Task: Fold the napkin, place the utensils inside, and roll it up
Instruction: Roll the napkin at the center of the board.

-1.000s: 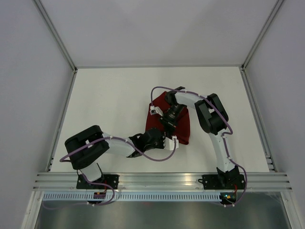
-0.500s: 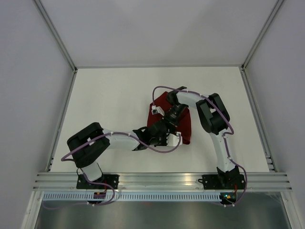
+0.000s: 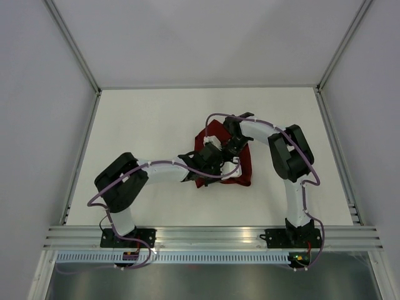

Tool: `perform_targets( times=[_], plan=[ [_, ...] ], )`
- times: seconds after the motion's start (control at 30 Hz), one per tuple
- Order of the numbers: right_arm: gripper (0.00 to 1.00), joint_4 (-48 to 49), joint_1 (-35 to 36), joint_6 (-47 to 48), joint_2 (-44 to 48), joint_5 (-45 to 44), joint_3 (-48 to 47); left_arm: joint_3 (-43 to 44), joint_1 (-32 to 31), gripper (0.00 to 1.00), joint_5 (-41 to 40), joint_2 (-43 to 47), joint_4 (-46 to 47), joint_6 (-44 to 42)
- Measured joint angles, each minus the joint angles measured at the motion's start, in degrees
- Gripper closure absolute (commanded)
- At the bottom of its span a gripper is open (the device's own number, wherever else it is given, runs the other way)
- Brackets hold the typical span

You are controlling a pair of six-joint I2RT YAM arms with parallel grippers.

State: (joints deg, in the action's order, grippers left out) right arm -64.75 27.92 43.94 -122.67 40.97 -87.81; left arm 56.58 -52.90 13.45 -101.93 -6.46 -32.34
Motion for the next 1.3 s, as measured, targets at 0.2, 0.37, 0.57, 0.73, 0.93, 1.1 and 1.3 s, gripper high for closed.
perform_targets(
  times=[0.2,0.37,0.57,0.73,0.93,1.1,1.3],
  plan=[
    [0.38,6.49,-3.5,-2.38,4.81,-1.29,4.07,4.83,2.99,0.98,6.43,-2.73,-5.57,2.27],
    [0.37,12.87,-8.68,-5.25,11.08,-1.44,8.96,10.4,5.79,0.98,12.83,-6.38,-11.45,4.26],
    [0.37,23.78,-14.01,-9.53,19.37,-3.28,17.16,17.35,8.28,0.98,21.07,-11.78,-18.05,6.21],
    [0.36,32.81,-16.06,-11.21,29.53,-4.94,27.36,23.02,9.94,0.98,27.34,-16.5,-23.67,9.09],
    [0.36,40.13,-15.28,-9.62,42.58,-5.27,36.92,27.52,12.35,0.98,33.81,-21.07,-28.06,12.2],
    [0.36,44.98,-12.59,-5.84,49.29,-7.87,44.74,29.81,13.62,0.98,37.68,-23.71,-30.4,13.68],
    [0.33,52.48,1.75,-2.05,52.19,-15.93,53.22,32.7,14.51,0.98,40.74,-26.62,-33.66,14.75]
  ],
)
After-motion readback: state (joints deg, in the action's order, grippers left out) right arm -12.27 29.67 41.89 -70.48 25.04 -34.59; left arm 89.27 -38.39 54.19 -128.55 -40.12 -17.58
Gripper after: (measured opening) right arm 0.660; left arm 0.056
